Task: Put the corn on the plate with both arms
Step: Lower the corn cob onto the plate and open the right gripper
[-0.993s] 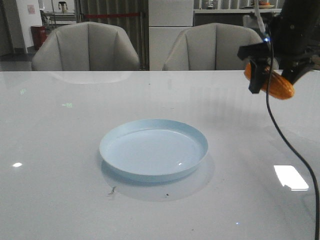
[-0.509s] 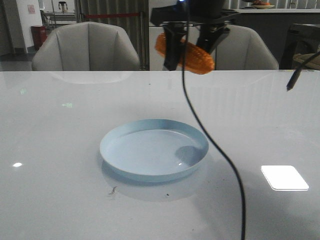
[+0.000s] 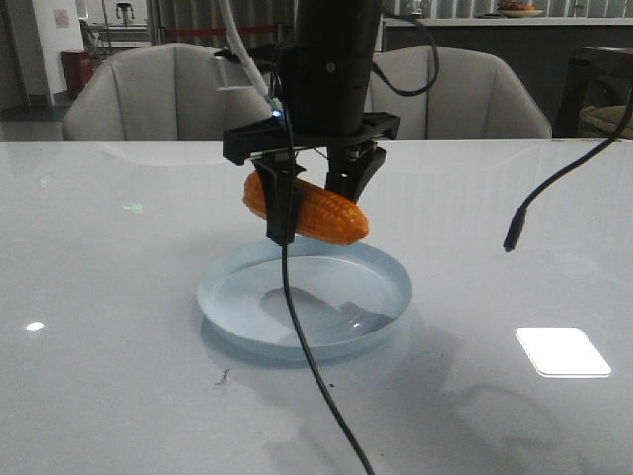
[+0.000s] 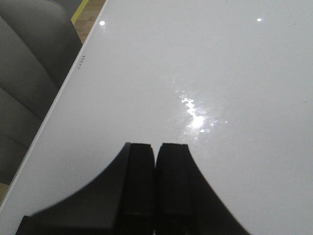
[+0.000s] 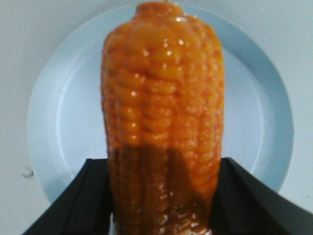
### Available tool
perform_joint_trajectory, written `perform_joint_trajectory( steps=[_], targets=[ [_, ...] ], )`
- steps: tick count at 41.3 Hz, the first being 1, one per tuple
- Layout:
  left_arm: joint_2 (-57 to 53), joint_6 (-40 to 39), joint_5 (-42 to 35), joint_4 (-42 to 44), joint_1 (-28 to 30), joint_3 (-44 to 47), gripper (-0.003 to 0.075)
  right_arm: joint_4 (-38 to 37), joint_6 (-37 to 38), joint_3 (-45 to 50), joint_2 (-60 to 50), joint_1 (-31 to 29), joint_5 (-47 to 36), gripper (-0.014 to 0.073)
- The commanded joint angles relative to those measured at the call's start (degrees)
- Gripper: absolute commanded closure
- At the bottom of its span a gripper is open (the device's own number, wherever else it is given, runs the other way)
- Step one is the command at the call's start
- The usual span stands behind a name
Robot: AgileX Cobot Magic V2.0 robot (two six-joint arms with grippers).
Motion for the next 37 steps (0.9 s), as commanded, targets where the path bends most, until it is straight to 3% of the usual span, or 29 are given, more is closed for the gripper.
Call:
perform_joint_trajectory(
  steps=[1,19,24,30,34,37],
  targets=[
    [-0.49,-0.51,-4.08,0.19,0.02,-1.65,0.0631,-0.14,-0.85,-1.83,-2.81,-0.16,-4.36,0.0561],
    [-0.49,-0.51,-4.08,0.19,0.02,-1.65,0.0631,-0.14,-1.11,-1.83,-0.36,-0.16,-5.92,0.0554],
    [-0.49,-0.51,-4.08,0.19,0.02,-1.65,0.0631,-0.14,-1.17,-1.83,0.77,-0.16,-4.05,0.0418],
    [-0.49,-0.51,-4.08,0.19,0.02,-1.65,0.0631,-0.07,-1.17,-1.83,2.47,-0.16,-0.97,0.0160],
    [-0.49,-0.51,-4.08,0.19,0.02,-1.65,0.0631,-0.01,-1.17,-1.83,2.72,-0.16,0.05,0.0081],
    [-0.49,-0.51,-4.08,0.19,0.02,-1.65,0.0631,-0.01,-1.17,-1.83,2.37,-0.16,0.17,0.0078]
  ],
)
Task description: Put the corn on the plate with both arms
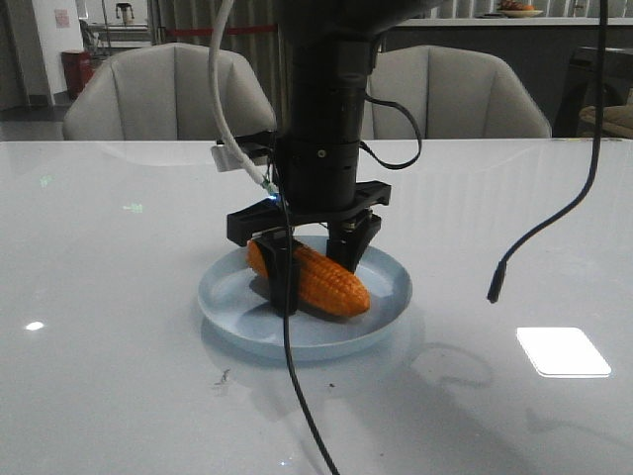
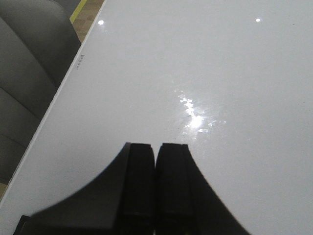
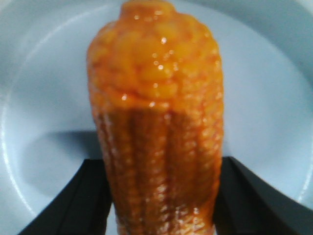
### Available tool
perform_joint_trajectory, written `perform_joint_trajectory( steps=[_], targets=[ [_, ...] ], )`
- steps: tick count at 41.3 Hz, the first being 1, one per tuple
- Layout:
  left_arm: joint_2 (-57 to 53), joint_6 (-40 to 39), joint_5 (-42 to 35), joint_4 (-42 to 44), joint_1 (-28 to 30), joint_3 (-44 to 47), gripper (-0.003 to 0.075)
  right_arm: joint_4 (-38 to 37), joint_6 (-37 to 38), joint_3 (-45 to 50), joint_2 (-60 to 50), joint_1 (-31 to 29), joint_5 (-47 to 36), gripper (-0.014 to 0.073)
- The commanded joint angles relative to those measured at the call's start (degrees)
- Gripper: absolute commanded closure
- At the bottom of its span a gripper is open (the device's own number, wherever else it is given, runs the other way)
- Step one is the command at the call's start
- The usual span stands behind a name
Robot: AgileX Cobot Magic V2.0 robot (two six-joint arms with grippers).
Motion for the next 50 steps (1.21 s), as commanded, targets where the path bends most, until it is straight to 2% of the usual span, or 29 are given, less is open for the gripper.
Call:
perform_joint_trajectory(
  steps=[1,18,24,35,42,50],
  targets=[
    [-0.49,-0.51,-4.08,0.47,0.02,-1.65,0.0631,-0.01,-0.81,-1.83,-4.46,-0.16,0.68,0.0078],
    [-0.49,-0.51,-4.08,0.47,0.02,-1.65,0.0631,0.04,-0.81,-1.95,-11.09,-0.22,-2.91,0.0078],
    [-0.49,-0.51,-4.08,0.47,0.02,-1.65,0.0631,-0.35,-0.81,-1.95,-16.36,-0.45,-3.53,0.0078],
    [-0.49,-0.51,-4.08,0.83,0.02,-1.65,0.0631,-5.43,-0.54,-1.95,-29.19,-1.20,-4.06,0.0080],
    [-0.49,-0.51,-4.08,0.83,0.02,-1.65,0.0631,-7.66,3.50,-1.90,-36.20,-5.97,-3.96,0.0080],
    [-0.49,-0.51,-4.08,0.83,0.02,-1.65,0.0631,-7.62,3.27,1.17,-43.69,-16.56,-3.70,0.0081]
  ],
)
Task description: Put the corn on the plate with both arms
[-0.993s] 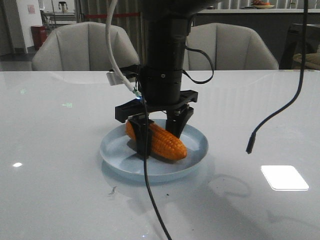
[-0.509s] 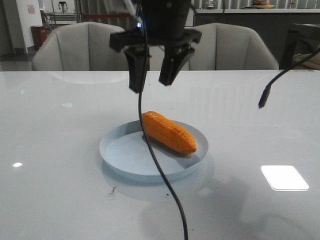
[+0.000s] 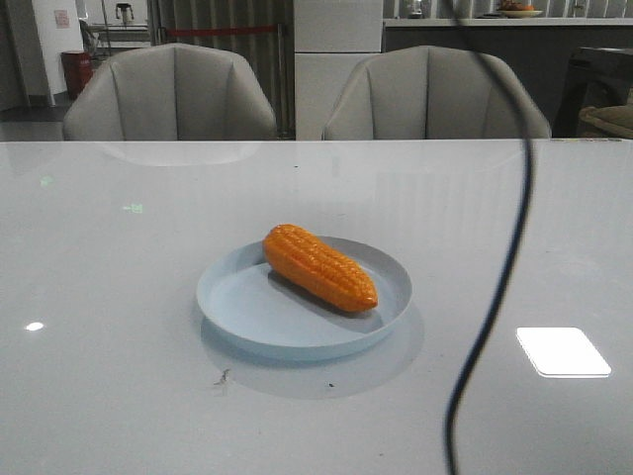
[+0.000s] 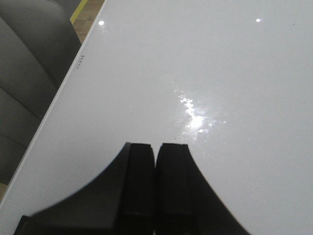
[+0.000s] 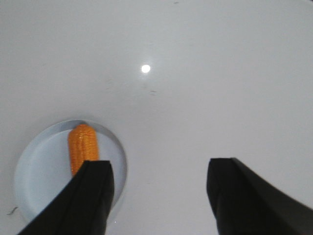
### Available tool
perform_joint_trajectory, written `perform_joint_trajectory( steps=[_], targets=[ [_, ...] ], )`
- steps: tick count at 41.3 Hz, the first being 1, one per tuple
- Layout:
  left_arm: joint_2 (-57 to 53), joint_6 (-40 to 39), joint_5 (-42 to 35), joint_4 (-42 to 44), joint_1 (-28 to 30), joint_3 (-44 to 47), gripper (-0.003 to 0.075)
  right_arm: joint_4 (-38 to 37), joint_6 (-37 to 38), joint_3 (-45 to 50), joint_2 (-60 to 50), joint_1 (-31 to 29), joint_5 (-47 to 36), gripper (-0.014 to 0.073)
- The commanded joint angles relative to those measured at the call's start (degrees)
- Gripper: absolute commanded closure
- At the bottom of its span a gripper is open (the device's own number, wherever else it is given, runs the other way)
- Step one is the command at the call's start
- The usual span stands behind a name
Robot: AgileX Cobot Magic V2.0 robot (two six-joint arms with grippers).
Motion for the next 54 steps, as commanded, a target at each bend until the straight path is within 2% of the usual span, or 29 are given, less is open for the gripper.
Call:
perform_joint_trajectory(
  steps=[1,11,19,27,32,42,46,54],
  targets=[
    [-0.49,-0.51,-4.08,0.83,0.02,-1.65,0.0631,-1.05,-0.01,1.15,-6.44,-5.26,-2.47,0.0081],
    [-0.49,-0.51,-4.08,0.83,0.02,-1.65,0.0631,-1.05,-0.63,19.97,-19.84,-18.57,-10.94,0.0081],
    [-0.49,-0.51,-4.08,0.83,0.02,-1.65,0.0631,-1.05,-1.73,37.92,-31.79,-24.64,-17.45,0.0081],
    [-0.49,-0.51,-4.08,0.83,0.02,-1.65,0.0631,-0.88,-1.73,53.88,-42.47,-26.01,-21.71,0.0081],
    [-0.49,-0.51,-4.08,0.83,0.02,-1.65,0.0631,-0.59,-1.73,60.53,-46.97,-26.01,-23.46,0.0081],
    [-0.49,-0.51,-4.16,0.83,0.02,-1.65,0.0631,-0.57,-1.73,63.39,-49.32,-26.01,-23.98,0.0082],
    [-0.49,-0.51,-4.50,0.83,0.02,-1.65,0.0631,-0.57,-1.73,63.39,-49.32,-26.01,-24.21,0.0144],
    [-0.49,-0.51,-4.59,0.83,0.02,-1.65,0.0631,-0.53,-1.73,63.39,-49.32,-26.01,-24.15,0.0405]
  ],
)
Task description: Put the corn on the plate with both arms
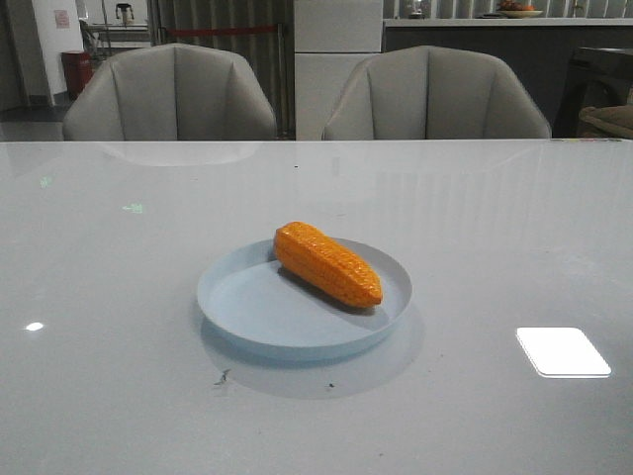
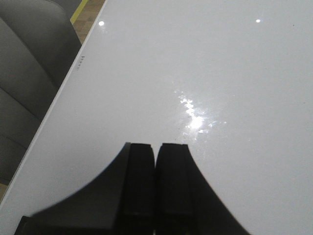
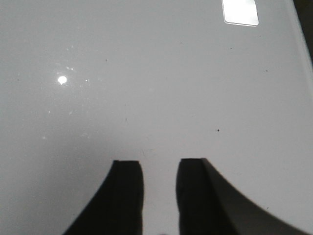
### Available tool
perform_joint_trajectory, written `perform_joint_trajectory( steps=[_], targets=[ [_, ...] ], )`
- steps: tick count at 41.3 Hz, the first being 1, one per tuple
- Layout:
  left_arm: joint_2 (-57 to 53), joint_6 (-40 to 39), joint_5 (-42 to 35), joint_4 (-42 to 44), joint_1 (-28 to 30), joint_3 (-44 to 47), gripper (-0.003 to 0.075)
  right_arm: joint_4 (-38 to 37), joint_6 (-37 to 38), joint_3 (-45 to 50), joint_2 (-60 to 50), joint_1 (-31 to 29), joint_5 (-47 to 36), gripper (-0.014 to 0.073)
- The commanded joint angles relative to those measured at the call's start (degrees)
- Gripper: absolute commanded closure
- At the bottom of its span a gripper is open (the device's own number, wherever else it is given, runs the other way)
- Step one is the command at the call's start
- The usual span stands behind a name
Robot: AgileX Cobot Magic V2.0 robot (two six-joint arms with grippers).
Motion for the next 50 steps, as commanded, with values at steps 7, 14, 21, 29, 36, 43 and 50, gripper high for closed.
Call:
perform_joint_trajectory(
  steps=[7,14,21,29,36,43,50],
  targets=[
    [-0.49,-0.51,-4.48,0.83,0.02,-1.65,0.0631,0.01,-0.34,-1.44,-0.39,-0.48,-4.28,0.0574],
    [-0.49,-0.51,-4.48,0.83,0.02,-1.65,0.0631,0.01,-0.34,-1.44,-0.39,-0.48,-2.77,0.0563],
    [-0.49,-0.51,-4.48,0.83,0.02,-1.65,0.0631,0.01,-0.34,-1.44,-0.39,-0.48,-2.88,0.0563],
    [-0.49,-0.51,-4.48,0.83,0.02,-1.65,0.0631,0.01,-0.34,-1.44,-0.39,-0.48,-2.88,0.0563],
    [-0.49,-0.51,-4.81,0.83,0.02,-1.00,0.0631,0.01,-0.34,-1.44,-0.39,-0.48,-2.88,0.0563],
    [-2.66,-0.51,-5.34,-1.34,-0.08,0.74,0.0631,0.01,-0.34,-1.44,-0.39,-0.48,-2.88,0.0563],
    [-8.79,12.94,-10.78,-9.79,-0.77,4.43,0.0631,0.01,-0.34,-1.44,-0.39,-0.48,-2.94,0.0563]
  ],
)
